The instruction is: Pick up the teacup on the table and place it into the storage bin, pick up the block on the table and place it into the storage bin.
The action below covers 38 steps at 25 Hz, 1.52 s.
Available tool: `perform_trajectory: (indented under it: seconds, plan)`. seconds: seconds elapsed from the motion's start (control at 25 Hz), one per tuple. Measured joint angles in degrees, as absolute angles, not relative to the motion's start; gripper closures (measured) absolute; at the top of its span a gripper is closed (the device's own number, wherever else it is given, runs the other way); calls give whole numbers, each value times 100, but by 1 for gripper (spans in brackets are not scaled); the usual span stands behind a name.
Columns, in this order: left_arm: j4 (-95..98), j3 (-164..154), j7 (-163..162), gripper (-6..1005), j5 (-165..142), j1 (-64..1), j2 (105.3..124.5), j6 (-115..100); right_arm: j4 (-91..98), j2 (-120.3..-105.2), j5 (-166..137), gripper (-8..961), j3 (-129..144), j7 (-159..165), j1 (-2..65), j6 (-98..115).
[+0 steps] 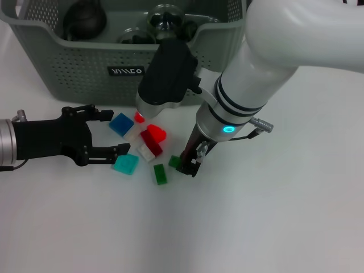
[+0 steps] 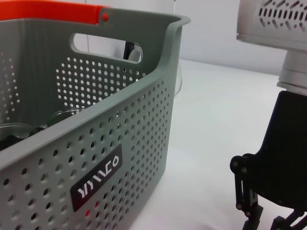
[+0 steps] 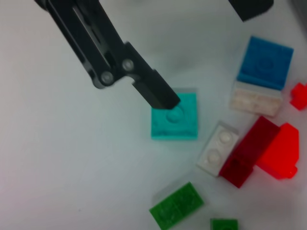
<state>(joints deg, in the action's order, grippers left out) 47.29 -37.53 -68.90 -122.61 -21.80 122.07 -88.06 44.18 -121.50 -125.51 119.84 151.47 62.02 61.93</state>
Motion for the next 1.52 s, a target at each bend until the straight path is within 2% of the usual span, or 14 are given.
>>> perform_trajectory:
  seconds: [0.12, 0.32, 0.64, 0.72, 0.96, 1.2, 1.52]
  plan:
    - [4729, -3753, -6890, 141, -12261, -2177, 12206, -8806, 4760, -12090, -12643, 751, 11920, 15225, 6064, 6290]
    - [4741, -3696, -6890, 141, -12261, -2124, 12195, -8810, 5669, -12043, -13448, 742, 11285, 15444, 5640, 7008]
    - [4789, -3458, -6891, 140, -12267, -1937, 12168, -8919, 7648, -12024, -13795, 729, 8991, 15357, 5039, 9287]
    - [4792, -3450, -6890, 140, -12267, -1920, 12171, -8947, 8072, -12025, -13569, 725, 8285, 15348, 5135, 9836]
    - [4778, -3489, -6891, 140, -12304, -1958, 12186, -9031, 8471, -12038, -13360, 715, 6146, 14974, 6044, 10531]
    - [4731, -3659, -6891, 141, -12324, -2006, 12193, -9149, 8066, -12087, -14481, 705, 6088, 14402, 6499, 9315]
    - [4730, -3674, -6923, 141, -12457, -1995, 12174, -9171, 6052, -12015, -15244, 691, 6448, 14038, 6816, 7651]
